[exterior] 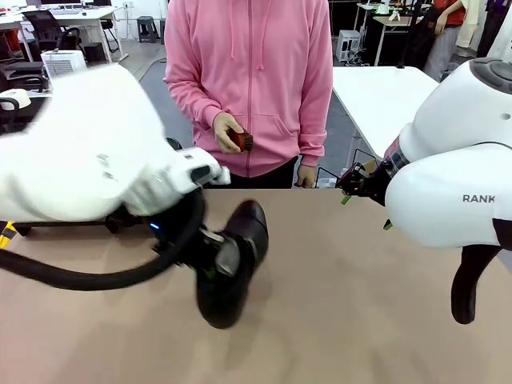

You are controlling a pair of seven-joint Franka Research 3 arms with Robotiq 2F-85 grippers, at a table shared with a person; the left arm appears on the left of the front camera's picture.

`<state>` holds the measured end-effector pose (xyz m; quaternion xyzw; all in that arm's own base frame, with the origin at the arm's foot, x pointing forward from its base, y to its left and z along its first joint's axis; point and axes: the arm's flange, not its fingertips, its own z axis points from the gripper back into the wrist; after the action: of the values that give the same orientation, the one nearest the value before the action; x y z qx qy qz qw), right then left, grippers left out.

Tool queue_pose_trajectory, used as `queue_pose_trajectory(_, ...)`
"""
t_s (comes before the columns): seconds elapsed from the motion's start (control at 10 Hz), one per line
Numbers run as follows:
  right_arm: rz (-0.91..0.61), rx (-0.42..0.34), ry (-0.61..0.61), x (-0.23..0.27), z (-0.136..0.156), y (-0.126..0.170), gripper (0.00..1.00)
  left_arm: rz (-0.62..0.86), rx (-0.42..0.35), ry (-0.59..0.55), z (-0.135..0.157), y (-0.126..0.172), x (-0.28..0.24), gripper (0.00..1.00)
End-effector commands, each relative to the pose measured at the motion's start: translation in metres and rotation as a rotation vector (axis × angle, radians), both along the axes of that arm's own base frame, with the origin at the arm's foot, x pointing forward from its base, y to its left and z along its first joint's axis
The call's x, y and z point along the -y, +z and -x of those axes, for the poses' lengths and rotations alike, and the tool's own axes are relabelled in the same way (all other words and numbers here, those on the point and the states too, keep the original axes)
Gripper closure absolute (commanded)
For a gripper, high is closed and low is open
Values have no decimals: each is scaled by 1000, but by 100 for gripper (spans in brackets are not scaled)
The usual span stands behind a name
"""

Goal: Organize the shoes by placing them on the stand.
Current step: Place the Shoe from the middle of the table onto the Shoes Stand.

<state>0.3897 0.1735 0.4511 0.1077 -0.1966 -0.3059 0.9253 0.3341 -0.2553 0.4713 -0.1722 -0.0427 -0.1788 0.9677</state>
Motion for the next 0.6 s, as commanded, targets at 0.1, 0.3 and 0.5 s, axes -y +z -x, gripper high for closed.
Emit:
queue_pose_trajectory(0.1, -11, 4, 23, 1, -2, 1, 0, 43, 238, 45, -14, 61, -93, 100)
queue_pose_trajectory(0.3, -11, 4, 23, 1, -2, 1, 0, 82, 370, 51, -26, 97, -134, 100)
queue_pose_trajectory(0.5, -11, 4, 23, 1, -2, 1, 0, 30, 474, 123, -51, 124, -181, 100)
